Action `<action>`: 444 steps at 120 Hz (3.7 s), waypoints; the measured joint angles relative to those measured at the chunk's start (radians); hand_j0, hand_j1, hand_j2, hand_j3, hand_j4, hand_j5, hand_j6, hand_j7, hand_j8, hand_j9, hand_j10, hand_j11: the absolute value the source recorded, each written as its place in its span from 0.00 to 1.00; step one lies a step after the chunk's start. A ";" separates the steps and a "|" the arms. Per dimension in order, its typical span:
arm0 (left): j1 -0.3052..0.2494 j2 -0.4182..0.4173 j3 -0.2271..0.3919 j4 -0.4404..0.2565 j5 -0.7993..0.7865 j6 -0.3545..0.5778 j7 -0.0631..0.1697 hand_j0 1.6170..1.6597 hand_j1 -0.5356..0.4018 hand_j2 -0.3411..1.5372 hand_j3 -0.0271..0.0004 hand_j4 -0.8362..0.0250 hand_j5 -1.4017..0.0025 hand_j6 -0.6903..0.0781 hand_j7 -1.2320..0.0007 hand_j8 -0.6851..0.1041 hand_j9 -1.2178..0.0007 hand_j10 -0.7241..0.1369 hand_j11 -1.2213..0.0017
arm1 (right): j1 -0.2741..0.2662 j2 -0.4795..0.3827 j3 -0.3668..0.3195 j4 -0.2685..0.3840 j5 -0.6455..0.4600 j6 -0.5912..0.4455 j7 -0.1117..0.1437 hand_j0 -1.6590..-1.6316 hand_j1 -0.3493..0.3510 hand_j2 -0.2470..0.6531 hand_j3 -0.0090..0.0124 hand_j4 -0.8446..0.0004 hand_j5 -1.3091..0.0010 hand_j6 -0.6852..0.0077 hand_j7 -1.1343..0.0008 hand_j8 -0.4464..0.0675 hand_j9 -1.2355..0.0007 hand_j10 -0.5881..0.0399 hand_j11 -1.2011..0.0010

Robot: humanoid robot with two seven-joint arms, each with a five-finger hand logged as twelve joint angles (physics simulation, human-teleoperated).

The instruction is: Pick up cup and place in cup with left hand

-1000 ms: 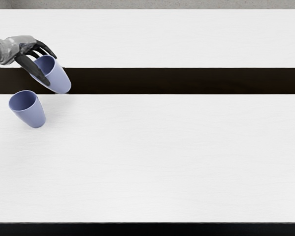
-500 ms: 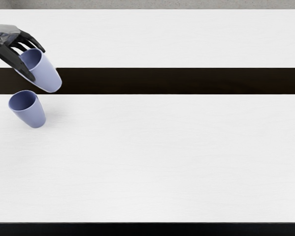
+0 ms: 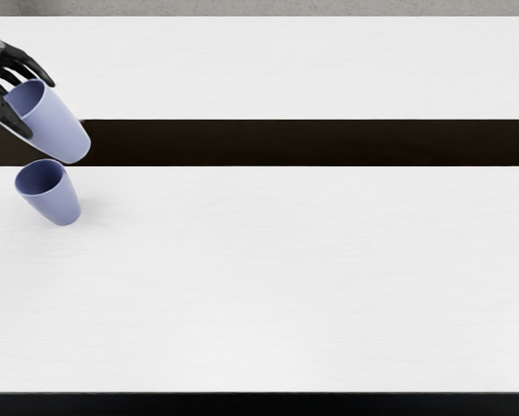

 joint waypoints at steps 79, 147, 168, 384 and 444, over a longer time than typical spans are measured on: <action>-0.024 -0.008 -0.014 0.011 0.023 -0.056 0.128 0.92 0.39 0.31 0.99 0.44 0.47 0.53 0.44 0.54 0.42 0.35 0.42 | 0.000 0.000 0.000 0.000 0.000 0.000 0.000 0.04 0.03 0.27 0.42 0.98 0.98 0.97 0.98 0.84 0.98 0.91 0.98; -0.005 -0.037 -0.012 0.020 0.056 -0.012 0.146 0.91 0.39 0.31 0.99 0.45 0.46 0.54 0.43 0.54 0.41 0.35 0.42 | 0.000 0.000 0.000 0.000 0.000 0.000 0.000 0.04 0.03 0.27 0.42 0.98 0.98 0.97 0.98 0.84 0.98 0.91 0.98; -0.002 -0.024 -0.006 0.020 0.063 -0.011 0.146 0.90 0.40 0.30 0.99 0.45 0.46 0.53 0.43 0.54 0.41 0.35 0.41 | 0.000 0.000 0.000 0.000 0.000 0.000 0.000 0.04 0.03 0.27 0.42 0.98 0.98 0.97 0.98 0.84 0.98 0.91 0.98; 0.052 -0.012 -0.014 0.020 0.081 0.029 0.146 0.96 0.52 0.24 0.99 0.57 0.68 0.51 0.64 0.50 0.63 0.45 0.63 | 0.000 0.000 0.000 0.000 0.000 0.000 0.000 0.04 0.03 0.27 0.42 0.98 0.98 0.97 0.98 0.84 0.98 0.91 0.98; 0.052 -0.083 -0.119 0.008 0.055 -0.034 0.134 0.96 0.84 0.19 0.99 0.87 0.92 0.79 0.91 0.76 0.91 0.74 0.91 | 0.000 0.000 0.000 0.000 0.000 0.000 0.000 0.04 0.03 0.27 0.42 0.98 0.98 0.97 0.98 0.84 0.98 0.91 0.98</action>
